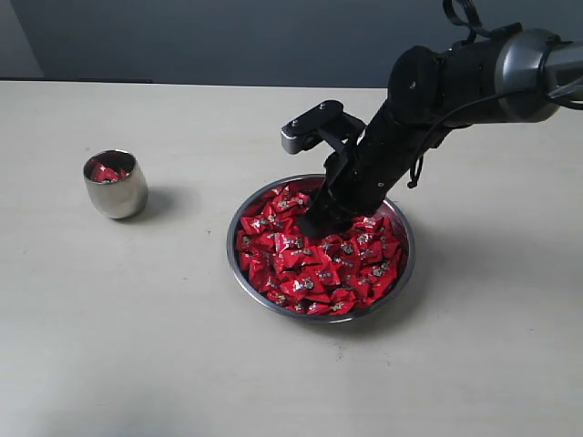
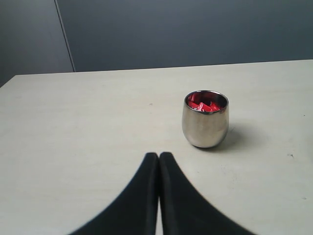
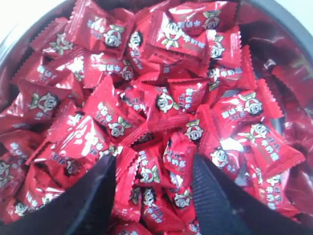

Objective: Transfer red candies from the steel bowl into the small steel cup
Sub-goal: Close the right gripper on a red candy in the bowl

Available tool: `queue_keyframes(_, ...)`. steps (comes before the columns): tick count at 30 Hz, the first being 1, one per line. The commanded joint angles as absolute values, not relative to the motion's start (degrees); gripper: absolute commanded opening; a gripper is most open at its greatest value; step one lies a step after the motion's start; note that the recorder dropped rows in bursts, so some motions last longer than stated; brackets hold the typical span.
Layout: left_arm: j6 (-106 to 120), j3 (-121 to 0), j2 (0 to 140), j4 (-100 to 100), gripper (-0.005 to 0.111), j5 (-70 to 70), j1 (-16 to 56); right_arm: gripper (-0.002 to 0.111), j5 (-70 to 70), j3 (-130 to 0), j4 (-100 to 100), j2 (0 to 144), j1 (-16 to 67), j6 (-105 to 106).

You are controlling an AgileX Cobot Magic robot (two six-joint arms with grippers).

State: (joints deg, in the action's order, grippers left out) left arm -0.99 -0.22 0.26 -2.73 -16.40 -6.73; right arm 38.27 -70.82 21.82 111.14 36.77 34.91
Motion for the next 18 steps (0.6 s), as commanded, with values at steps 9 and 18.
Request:
queue_keyframes(9,-1.12,0.0,0.0,-2.6,0.0,-16.31,-6.77,0.043,33.39,-71.26,20.58,112.27,36.67,34.65)
queue_keyframes(18,-1.12,0.0,0.0,-2.6,0.0,-16.31,-6.77,0.043,32.31,-71.26,20.1,114.34,36.67,34.75)
